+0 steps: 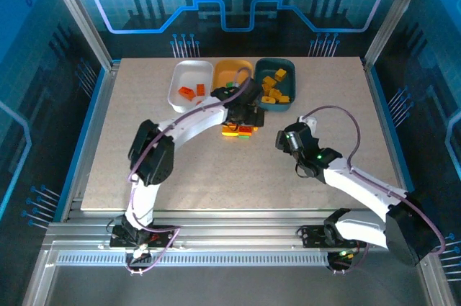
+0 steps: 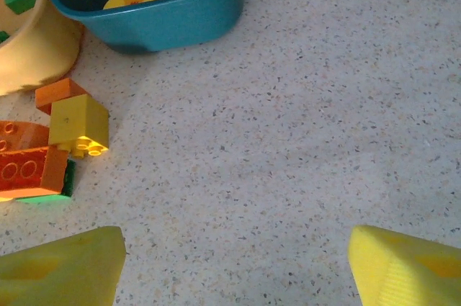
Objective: Sort the legos into containers by color
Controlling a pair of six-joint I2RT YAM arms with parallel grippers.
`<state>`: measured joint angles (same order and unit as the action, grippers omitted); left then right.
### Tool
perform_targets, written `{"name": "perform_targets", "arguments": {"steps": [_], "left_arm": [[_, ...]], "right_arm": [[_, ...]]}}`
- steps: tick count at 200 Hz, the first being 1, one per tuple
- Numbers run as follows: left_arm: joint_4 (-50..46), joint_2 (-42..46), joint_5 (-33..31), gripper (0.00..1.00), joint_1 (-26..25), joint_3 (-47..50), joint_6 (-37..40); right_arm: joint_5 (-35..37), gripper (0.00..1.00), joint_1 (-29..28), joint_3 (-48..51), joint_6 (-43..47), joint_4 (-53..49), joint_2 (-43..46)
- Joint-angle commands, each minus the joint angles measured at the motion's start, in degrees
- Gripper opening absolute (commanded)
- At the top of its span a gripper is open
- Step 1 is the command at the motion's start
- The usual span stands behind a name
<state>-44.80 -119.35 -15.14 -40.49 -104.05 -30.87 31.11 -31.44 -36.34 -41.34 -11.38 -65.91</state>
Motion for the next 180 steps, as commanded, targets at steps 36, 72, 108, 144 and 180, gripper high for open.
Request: {"name": "perform_targets", "arguments": {"steps": [36, 72, 108, 144, 180], "left_arm": [[-6.64, -7.65, -7.24, 0.97, -1.68, -5.17, 0.84], [-4.77, -9.41, -4.83, 0.89, -1.65, -5.20, 0.73], [-3.30, -10.45, -3.74, 0.83, -1.69, -5.07, 1.43], [-2.89, -11.77, -3.23, 0.78, -1.66, -5.42, 1.61], [-1.18, -11.00, -2.95, 0.63, -1.62, -4.34, 1.95]], "right_arm": [[1.68, 0.83, 1.89, 0.61, -3.01, 0.48, 1.49], [1.17, 0.84, 2.35, 1.01, -3.09, 0.98, 1.24], [0.53, 0.83, 2.44, 0.74, -3.06, 1.10, 0.27], [0.53, 0.83, 2.64, 0.69, -2.95, 1.26, -0.18], [-0.08, 0.83, 2.62, 0.85, -2.95, 1.80, -0.53]]}}
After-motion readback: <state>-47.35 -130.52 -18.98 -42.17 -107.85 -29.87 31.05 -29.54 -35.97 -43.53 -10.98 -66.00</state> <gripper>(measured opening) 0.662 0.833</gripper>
